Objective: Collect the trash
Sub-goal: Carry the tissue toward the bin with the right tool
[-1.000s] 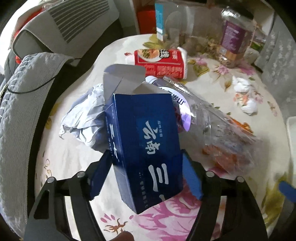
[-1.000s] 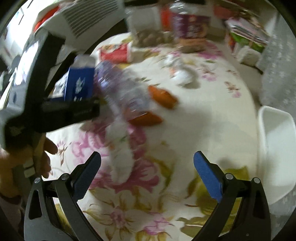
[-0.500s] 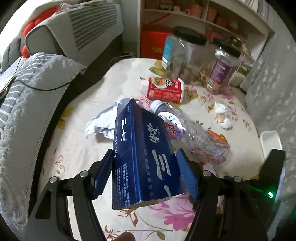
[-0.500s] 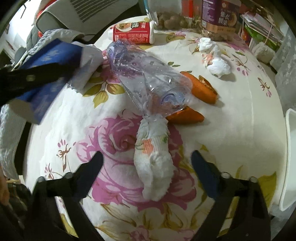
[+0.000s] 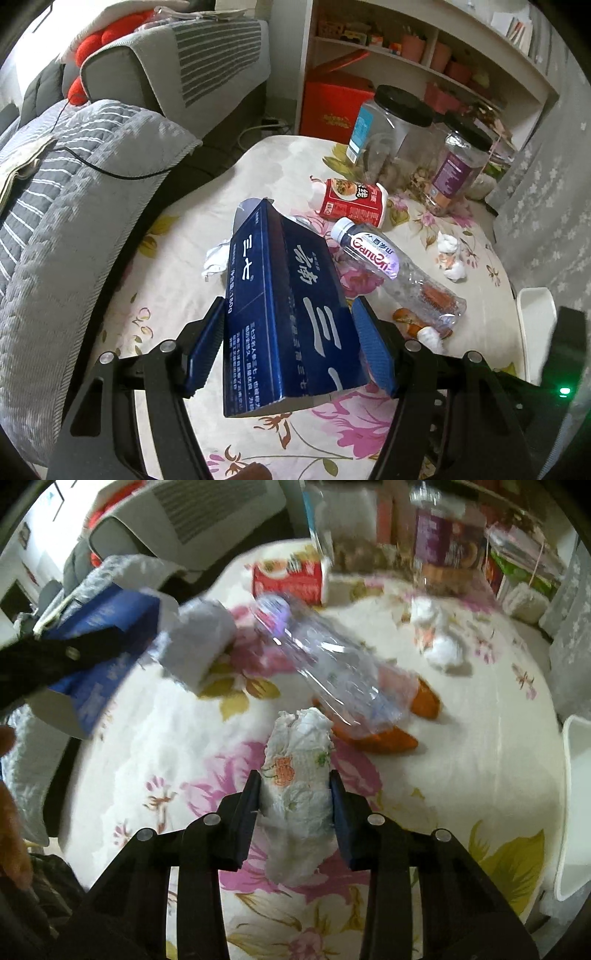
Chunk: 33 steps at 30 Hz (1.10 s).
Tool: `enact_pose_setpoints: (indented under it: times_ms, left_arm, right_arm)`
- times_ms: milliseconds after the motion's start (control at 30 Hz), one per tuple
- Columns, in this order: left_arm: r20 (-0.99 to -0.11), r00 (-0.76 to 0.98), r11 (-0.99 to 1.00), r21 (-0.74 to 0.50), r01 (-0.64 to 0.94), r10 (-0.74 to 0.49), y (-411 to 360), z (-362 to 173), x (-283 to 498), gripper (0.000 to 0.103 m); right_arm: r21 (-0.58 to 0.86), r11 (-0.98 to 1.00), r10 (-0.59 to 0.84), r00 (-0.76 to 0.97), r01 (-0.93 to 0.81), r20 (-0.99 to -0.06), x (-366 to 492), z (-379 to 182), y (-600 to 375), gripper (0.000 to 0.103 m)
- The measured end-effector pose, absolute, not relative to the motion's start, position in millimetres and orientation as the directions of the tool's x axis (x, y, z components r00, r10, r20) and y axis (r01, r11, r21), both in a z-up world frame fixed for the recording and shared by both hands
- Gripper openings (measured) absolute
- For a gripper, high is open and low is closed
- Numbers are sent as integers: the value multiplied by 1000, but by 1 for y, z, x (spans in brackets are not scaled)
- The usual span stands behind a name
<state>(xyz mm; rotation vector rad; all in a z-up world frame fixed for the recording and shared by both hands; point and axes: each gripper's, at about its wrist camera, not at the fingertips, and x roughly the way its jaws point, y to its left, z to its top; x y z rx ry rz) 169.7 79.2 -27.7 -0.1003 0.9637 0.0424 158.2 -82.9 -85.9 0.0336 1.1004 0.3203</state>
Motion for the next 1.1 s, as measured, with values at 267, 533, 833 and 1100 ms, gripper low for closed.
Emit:
enact_pose_setpoints:
  times_ms: [267, 533, 833, 1100]
  left_arm:
    - [-795, 607, 994, -70, -84, -5, 75, -19, 163, 67]
    - [-756, 654, 997, -47, -66, 8, 58, -10, 157, 67]
    - [-711, 703, 999, -10, -42, 22, 31, -1, 150, 67]
    - [-691, 723, 1000, 3, -1, 3, 2, 4, 145, 67]
  right_arm:
    - [166, 959, 271, 571, -230, -775, 149, -48, -100, 35]
    - [149, 976, 217, 682, -157, -698, 147, -26, -124, 35]
    - [143, 986, 162, 724, -88, -670, 144, -18, -149, 35]
    - [135, 990, 112, 751, -30, -651, 139, -10, -174, 36]
